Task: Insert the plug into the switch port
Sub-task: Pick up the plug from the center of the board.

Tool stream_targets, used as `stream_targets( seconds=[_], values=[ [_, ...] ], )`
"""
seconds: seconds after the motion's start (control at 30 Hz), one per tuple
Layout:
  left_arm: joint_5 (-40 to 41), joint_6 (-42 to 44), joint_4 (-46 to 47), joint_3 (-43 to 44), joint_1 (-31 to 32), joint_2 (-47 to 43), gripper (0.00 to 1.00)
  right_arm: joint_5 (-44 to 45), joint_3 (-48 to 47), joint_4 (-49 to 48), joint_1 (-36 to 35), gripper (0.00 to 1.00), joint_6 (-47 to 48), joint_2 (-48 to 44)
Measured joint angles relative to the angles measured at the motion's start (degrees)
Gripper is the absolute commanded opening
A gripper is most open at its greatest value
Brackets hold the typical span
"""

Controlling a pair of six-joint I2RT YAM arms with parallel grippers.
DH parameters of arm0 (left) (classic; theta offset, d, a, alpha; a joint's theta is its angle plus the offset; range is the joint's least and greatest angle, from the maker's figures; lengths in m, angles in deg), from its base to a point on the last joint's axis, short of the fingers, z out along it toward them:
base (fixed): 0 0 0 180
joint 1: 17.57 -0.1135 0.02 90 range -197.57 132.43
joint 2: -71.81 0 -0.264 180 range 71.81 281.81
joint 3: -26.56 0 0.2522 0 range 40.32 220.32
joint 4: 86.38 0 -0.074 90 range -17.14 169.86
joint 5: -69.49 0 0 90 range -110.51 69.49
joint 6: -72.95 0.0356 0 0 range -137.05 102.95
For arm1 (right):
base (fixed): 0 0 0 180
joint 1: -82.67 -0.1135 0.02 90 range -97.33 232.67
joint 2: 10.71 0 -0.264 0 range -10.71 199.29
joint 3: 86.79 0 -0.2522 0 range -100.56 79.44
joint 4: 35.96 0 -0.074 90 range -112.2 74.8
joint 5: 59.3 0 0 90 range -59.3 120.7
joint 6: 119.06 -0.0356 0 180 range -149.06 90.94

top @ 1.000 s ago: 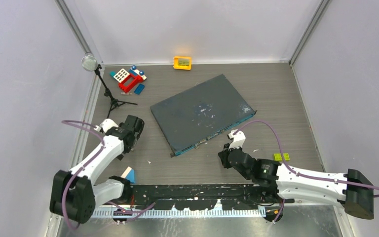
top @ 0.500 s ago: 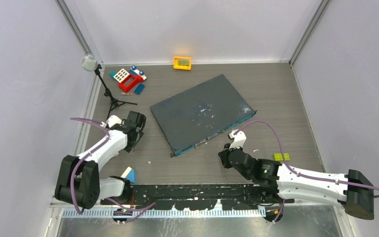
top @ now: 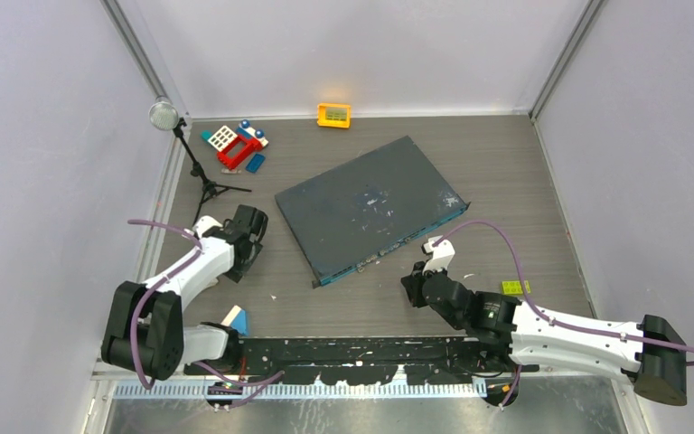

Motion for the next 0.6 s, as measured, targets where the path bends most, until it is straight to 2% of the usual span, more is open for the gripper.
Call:
stream_targets(
  seconds=[0.2, 0.4, 0.6],
  values=[
    [0.15, -0.76, -1.84, 0.02, -0.02, -0.13, 0.60, 0.20, 0.00, 0.04, 0.00, 0.12, 0.04, 0.02],
    [0.15, -1.95, -2.36, -0.85, -0.35, -1.51, 0.50, 0.17, 0.00, 0.20, 0.00, 0.12, 0.04, 0.02],
    [-0.11, -2.38, -2.19, -2.21, -1.07, -0.13, 0.47, 0.20, 0.00, 0.85, 0.00, 0.12, 0.04, -0.11]
  ],
)
